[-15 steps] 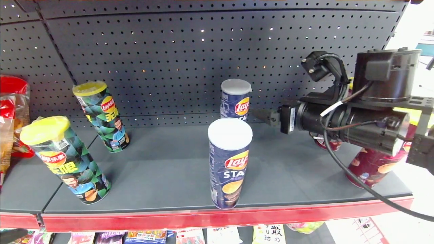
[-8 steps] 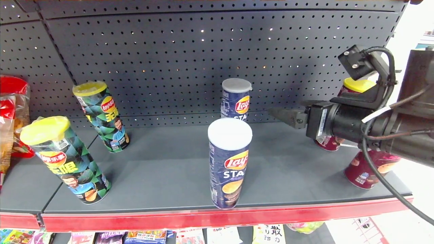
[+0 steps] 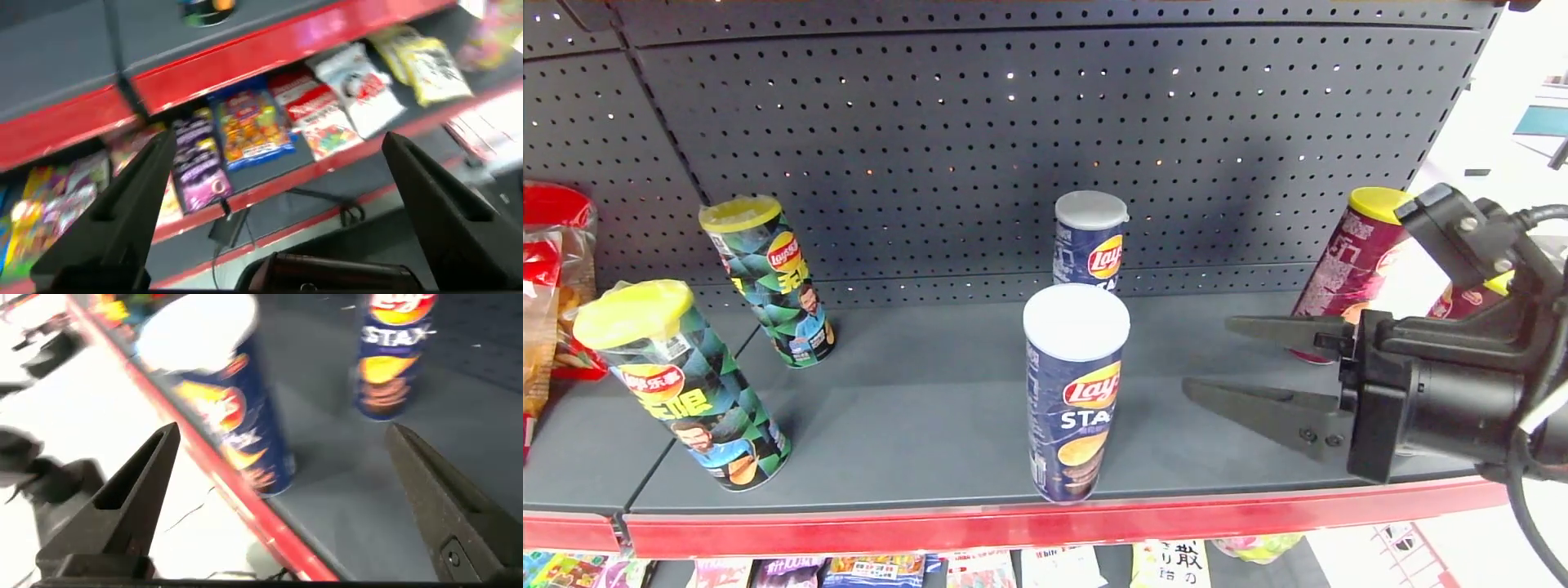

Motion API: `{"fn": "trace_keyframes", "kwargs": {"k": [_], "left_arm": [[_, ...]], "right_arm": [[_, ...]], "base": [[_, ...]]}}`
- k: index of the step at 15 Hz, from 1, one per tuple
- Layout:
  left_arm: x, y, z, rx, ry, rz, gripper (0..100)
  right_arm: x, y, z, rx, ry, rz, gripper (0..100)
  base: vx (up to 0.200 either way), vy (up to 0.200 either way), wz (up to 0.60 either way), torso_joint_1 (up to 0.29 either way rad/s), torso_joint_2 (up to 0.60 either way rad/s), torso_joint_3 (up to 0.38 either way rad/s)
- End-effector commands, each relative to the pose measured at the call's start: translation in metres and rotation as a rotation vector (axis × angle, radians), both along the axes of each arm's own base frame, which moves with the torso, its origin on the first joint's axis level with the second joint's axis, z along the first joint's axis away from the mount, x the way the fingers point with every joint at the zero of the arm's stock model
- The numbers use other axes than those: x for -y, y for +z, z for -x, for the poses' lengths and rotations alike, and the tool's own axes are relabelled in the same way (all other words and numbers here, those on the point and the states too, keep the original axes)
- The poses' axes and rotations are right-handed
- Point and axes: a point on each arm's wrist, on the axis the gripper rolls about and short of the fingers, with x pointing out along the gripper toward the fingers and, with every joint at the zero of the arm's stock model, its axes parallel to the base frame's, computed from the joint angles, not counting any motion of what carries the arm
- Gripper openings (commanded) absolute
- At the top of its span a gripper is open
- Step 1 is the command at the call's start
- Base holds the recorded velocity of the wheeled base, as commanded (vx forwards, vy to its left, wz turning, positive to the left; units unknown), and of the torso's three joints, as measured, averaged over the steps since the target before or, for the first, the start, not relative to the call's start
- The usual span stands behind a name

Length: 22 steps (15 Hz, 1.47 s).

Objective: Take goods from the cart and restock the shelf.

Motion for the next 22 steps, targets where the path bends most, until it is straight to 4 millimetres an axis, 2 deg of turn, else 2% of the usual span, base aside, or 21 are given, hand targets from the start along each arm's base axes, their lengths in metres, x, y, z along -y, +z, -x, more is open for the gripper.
{"fn": "trace_keyframes", "kwargs": {"k": [1, 4, 8, 11, 13, 17, 22], "left_arm": [[0.001, -0.001, 0.001, 0.007, 0.124, 0.005, 100], [0.001, -0.001, -0.002, 0.032, 0.180, 0.007, 100], [0.000, -0.003, -0.008, 0.081, 0.317, 0.027, 100], [0.003, -0.007, -0.017, 0.147, 0.316, 0.070, 100], [0.006, -0.009, -0.023, 0.193, 0.287, 0.089, 100], [0.006, -0.009, -0.023, 0.193, 0.268, 0.089, 100], [0.006, -0.009, -0.023, 0.195, 0.287, 0.083, 100]], "right_arm": [[-0.002, -0.006, 0.001, 0.001, 0.041, 0.027, 100], [-0.009, -0.019, -0.006, 0.000, 0.140, 0.079, 100], [-0.020, -0.027, -0.020, 0.020, 0.148, 0.095, 100], [-0.029, -0.032, -0.032, 0.057, 0.148, 0.072, 100], [-0.031, -0.032, -0.033, 0.053, 0.170, 0.067, 100], [-0.032, -0.035, -0.034, 0.063, 0.228, 0.074, 100], [-0.038, -0.047, -0.045, 0.098, 0.249, 0.108, 100]], "base": [[0.000, 0.000, 0.00, 0.000, 0.00, 0.000], [0.000, 0.000, 0.00, 0.000, 0.00, 0.000], [0.000, 0.000, 0.00, 0.000, 0.00, 0.000], [0.000, 0.000, 0.00, 0.000, 0.00, 0.000], [0.000, 0.000, 0.00, 0.000, 0.00, 0.000], [0.000, 0.000, 0.00, 0.000, 0.00, 0.000], [0.000, 0.000, 0.00, 0.000, 0.00, 0.000]]}}
